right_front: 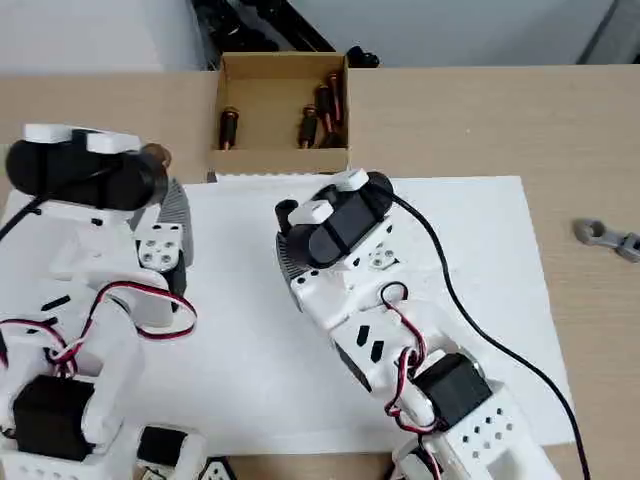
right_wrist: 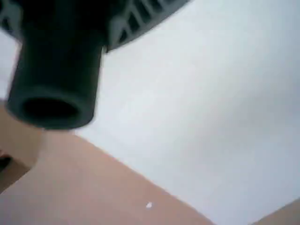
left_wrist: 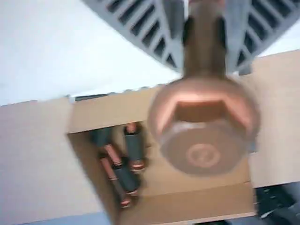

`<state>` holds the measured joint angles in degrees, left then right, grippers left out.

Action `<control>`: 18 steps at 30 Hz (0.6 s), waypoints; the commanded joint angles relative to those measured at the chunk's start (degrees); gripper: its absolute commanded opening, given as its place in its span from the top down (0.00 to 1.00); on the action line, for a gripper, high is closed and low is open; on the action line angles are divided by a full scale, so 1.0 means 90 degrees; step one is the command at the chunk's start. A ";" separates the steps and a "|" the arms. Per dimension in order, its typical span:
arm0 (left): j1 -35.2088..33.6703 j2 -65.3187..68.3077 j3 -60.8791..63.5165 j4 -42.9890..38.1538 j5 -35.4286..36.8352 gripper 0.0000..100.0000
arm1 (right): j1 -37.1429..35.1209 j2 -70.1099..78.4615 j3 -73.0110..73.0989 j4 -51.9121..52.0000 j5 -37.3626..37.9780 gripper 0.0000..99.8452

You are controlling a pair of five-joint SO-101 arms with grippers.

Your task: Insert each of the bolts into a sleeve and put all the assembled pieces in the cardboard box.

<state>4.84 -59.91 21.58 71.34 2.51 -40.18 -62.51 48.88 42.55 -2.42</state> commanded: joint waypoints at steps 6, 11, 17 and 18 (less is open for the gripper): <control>0.0645 -0.0078 -0.0708 -0.0029 0.0166 0.99 | -0.0151 -0.0015 -0.0059 -0.0103 -0.0088 1.00; 0.0654 -0.0078 -0.0777 -0.0029 0.0879 0.99 | -0.0151 -0.0015 -0.0049 -0.0347 -0.0098 1.00; 0.0654 -0.0088 -0.0796 -0.0166 0.1407 0.99 | -0.0151 -0.0015 -0.0039 -0.0874 -0.0361 1.00; 0.0664 -0.0088 -0.0796 -0.0244 0.1465 0.99 | -0.0151 -0.0015 -0.0039 -0.0874 -0.0410 1.00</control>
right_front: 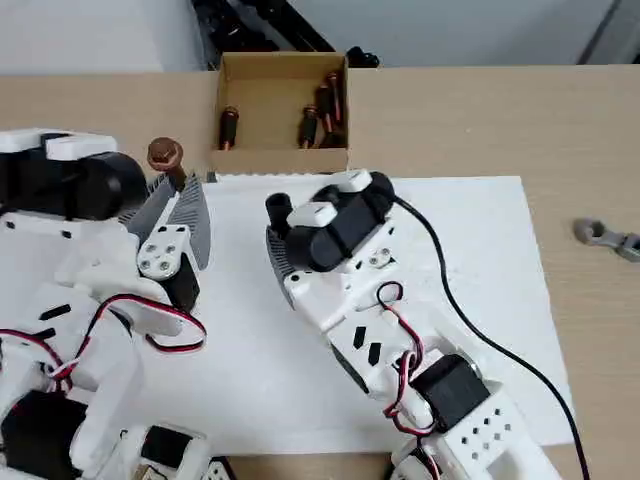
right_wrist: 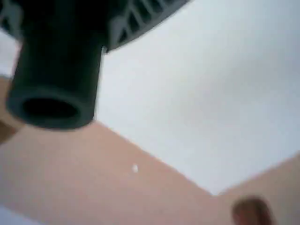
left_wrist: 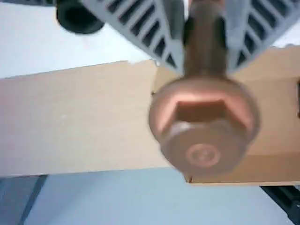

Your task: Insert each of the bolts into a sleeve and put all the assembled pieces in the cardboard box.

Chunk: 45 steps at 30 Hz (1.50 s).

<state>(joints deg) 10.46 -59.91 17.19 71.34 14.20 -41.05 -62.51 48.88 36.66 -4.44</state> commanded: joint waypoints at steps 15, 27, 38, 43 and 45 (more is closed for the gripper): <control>0.0830 -0.0078 -0.0298 -0.0645 0.0186 0.99 | -0.0269 -0.0024 0.0508 -0.0591 -0.0156 1.00; 0.0840 -0.0029 -0.0435 -0.0586 0.0469 0.99 | -0.0532 -0.0024 0.0518 -0.0659 -0.0137 1.00; 0.0987 -0.0010 -0.0405 -0.0244 0.0488 0.99 | -0.0532 -0.0024 0.0527 -0.0650 -0.0137 1.00; 0.1162 0.0254 -0.0405 -0.0244 0.0488 0.99 | -0.0532 -0.0024 0.0527 -0.0650 -0.0137 1.00; 0.1182 0.0459 -0.0435 -0.0166 0.0488 0.99 | -0.0532 -0.0024 0.0527 -0.0650 -0.0137 1.00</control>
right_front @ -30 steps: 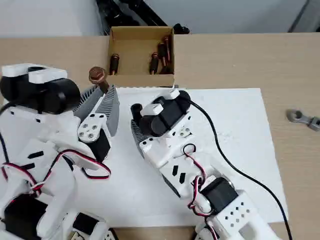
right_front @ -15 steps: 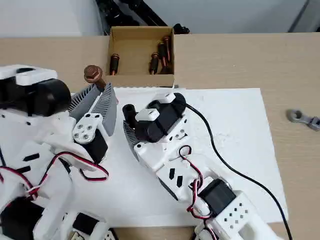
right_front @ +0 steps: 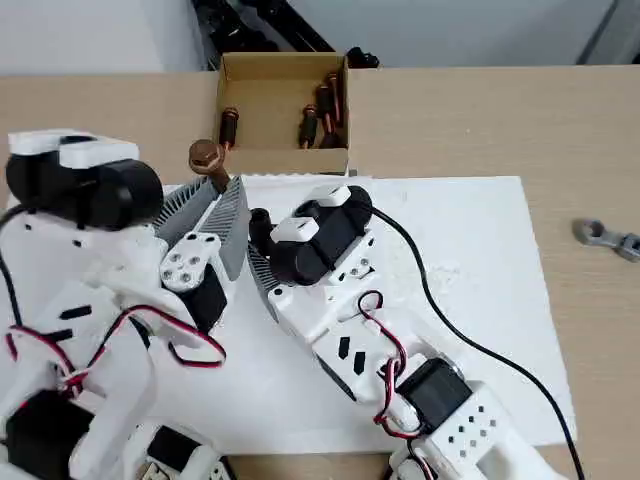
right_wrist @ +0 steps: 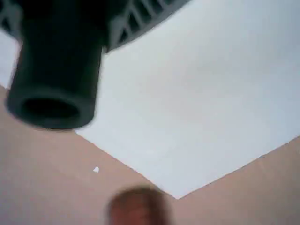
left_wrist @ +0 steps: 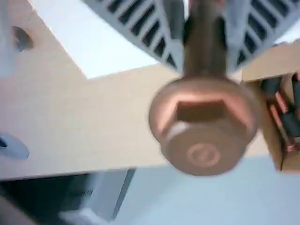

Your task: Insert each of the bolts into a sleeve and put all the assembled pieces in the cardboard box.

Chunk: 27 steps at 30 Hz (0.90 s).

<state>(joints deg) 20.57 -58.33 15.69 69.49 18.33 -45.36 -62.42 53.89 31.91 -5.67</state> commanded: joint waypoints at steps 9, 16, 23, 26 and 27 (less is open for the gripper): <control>0.0068 0.0400 -0.0308 0.0088 0.0029 0.99 | -0.0034 -0.0034 -0.0020 -0.0122 0.0000 1.00; 0.0068 0.0420 -0.0288 0.0098 0.0039 0.99 | -0.0034 -0.0034 0.0137 -0.0142 0.0000 1.00; 0.0068 0.0420 -0.0269 0.0244 0.0039 0.99 | -0.0034 -0.0034 0.0137 -0.0171 0.0010 1.00; 0.0068 0.0420 -0.0269 0.0361 0.0039 0.99 | -0.0034 -0.0034 0.0137 -0.0181 0.0186 1.00; 0.0068 0.0420 -0.0269 0.0391 0.0039 0.99 | -0.0034 -0.0034 0.0137 -0.0181 0.0234 1.00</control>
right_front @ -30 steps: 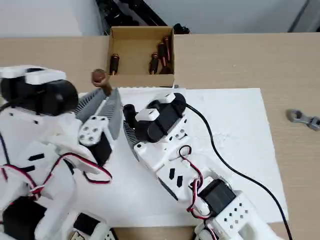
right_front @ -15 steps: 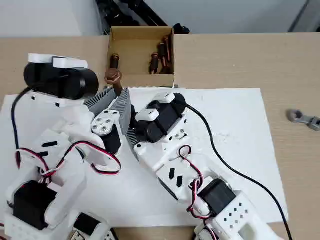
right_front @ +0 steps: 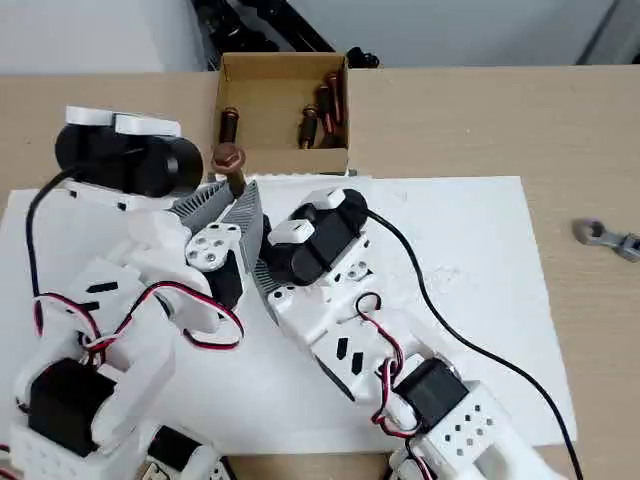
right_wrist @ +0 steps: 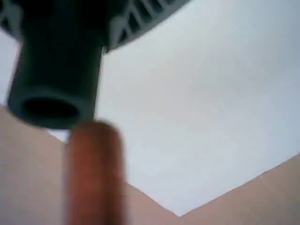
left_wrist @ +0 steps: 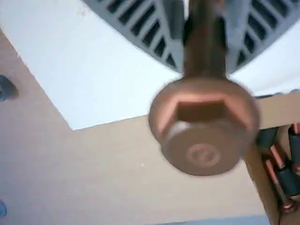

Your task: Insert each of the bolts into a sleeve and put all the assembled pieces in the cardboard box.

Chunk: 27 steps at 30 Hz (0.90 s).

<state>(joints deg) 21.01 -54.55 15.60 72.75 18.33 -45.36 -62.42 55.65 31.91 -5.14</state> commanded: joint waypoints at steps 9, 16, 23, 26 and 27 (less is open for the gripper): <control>0.0020 0.0000 -0.0259 0.0039 0.0205 0.99 | -0.0034 -0.0034 -0.0068 -0.0190 0.0205 1.00; 0.0010 0.0020 -0.0249 0.0039 0.0215 0.99 | -0.0034 -0.0063 -0.0088 -0.0190 0.0205 1.00; 0.0000 0.0342 -0.0269 0.0117 0.0215 0.99 | -0.0044 -0.0366 -0.0059 -0.0181 0.0215 1.00; 0.0000 0.0361 -0.0259 0.0088 0.0215 0.99 | -0.0024 -0.0405 -0.0059 -0.0171 0.0215 1.00; 0.0000 0.0371 -0.0259 0.0088 0.0215 0.99 | -0.0024 -0.0405 -0.0059 -0.0171 0.0215 1.00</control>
<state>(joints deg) 20.92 -51.65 15.52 73.80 19.91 -45.36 -63.56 55.74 31.91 -4.00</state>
